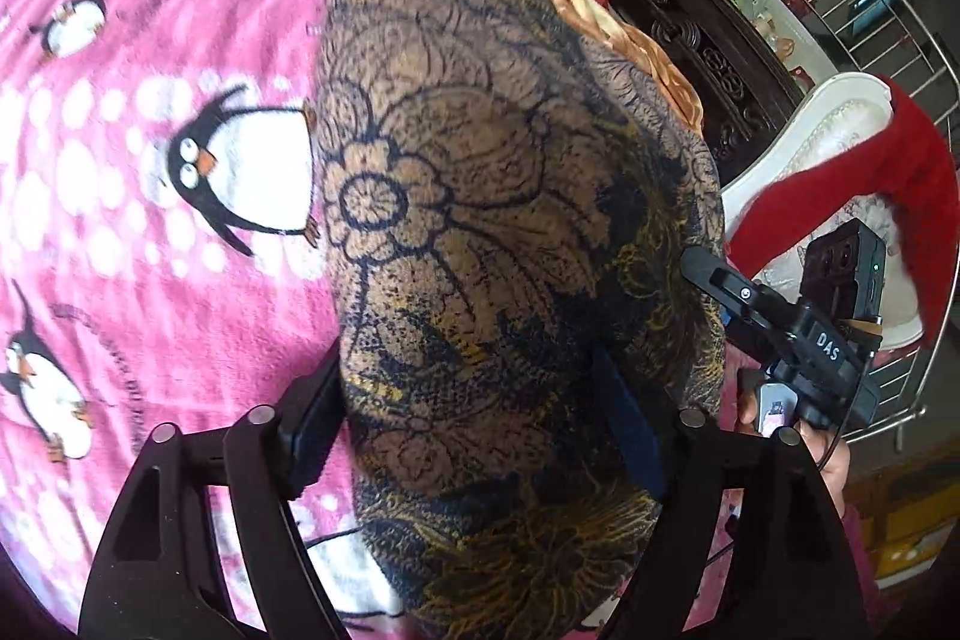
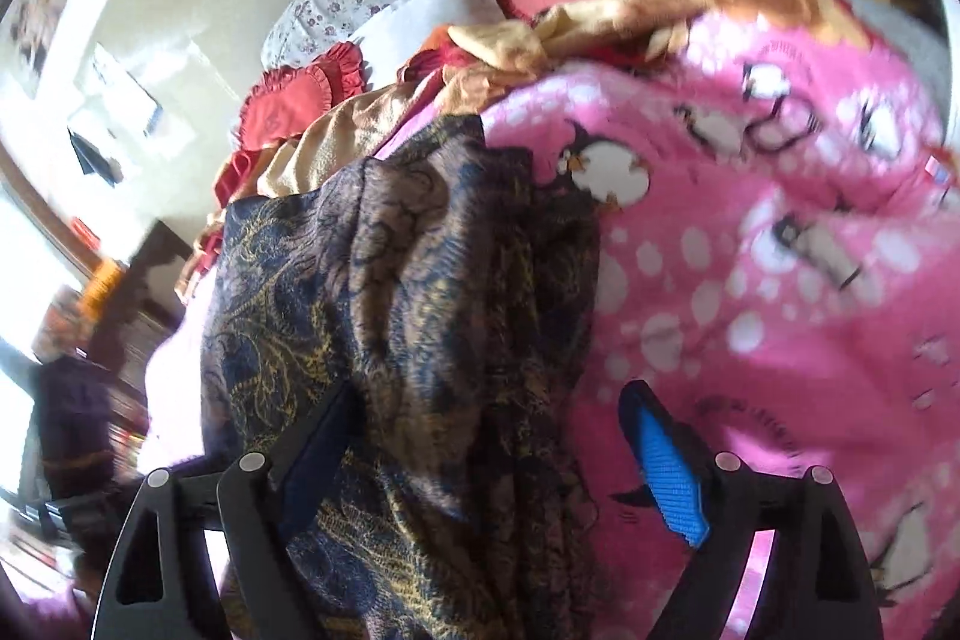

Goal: Fold small clothes

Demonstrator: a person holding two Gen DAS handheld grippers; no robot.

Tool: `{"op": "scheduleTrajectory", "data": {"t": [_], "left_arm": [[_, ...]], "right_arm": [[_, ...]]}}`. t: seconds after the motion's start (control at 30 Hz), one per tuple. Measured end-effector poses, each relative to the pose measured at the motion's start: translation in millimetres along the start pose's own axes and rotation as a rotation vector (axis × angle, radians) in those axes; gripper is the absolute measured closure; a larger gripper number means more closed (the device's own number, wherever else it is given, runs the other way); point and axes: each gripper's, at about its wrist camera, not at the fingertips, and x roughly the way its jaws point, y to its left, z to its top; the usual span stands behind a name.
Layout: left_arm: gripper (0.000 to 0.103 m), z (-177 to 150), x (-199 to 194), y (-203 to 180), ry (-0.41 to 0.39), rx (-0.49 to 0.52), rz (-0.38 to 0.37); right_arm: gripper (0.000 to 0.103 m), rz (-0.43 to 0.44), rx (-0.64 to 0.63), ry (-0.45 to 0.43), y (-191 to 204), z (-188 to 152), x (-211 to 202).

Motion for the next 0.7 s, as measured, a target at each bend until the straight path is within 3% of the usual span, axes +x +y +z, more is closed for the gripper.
{"op": "scheduleTrajectory", "data": {"t": [0.03,0.1,0.13,0.2,0.27,0.37,0.53,0.7], "left_arm": [[0.018,0.8,1.4,-1.0,-0.007,-0.004,-0.008],[0.018,2.1,1.4,-5.1,-0.008,0.003,-0.012],[0.019,3.7,2.6,-7.7,-0.001,0.012,-0.009],[0.034,3.7,1.3,-12.5,0.006,0.027,0.011],[0.055,5.9,-4.9,-13.6,0.007,0.026,0.012],[0.070,8.1,-22.7,-16.9,-0.003,0.028,-0.003],[0.071,-1.9,-68.9,-23.6,-0.012,0.054,-0.004],[0.070,-33.7,-115.8,-9.6,0.008,0.038,0.010]], "right_arm": [[0.018,0.022,0.016,0.011,-2.1,0.9,2.2],[0.044,0.088,0.042,0.031,-1.8,1.3,6.9],[0.048,0.100,0.036,0.030,0.5,1.5,6.7],[0.064,0.073,-0.027,0.018,15.6,1.4,3.1],[0.073,0.038,-0.072,0.015,28.7,1.7,-1.3],[0.077,0.043,-0.074,0.007,40.4,3.2,-14.9],[0.077,0.093,-0.095,0.009,74.4,-1.0,-45.0],[0.077,0.144,-0.136,0.046,115.0,-27.4,-65.2]]}}
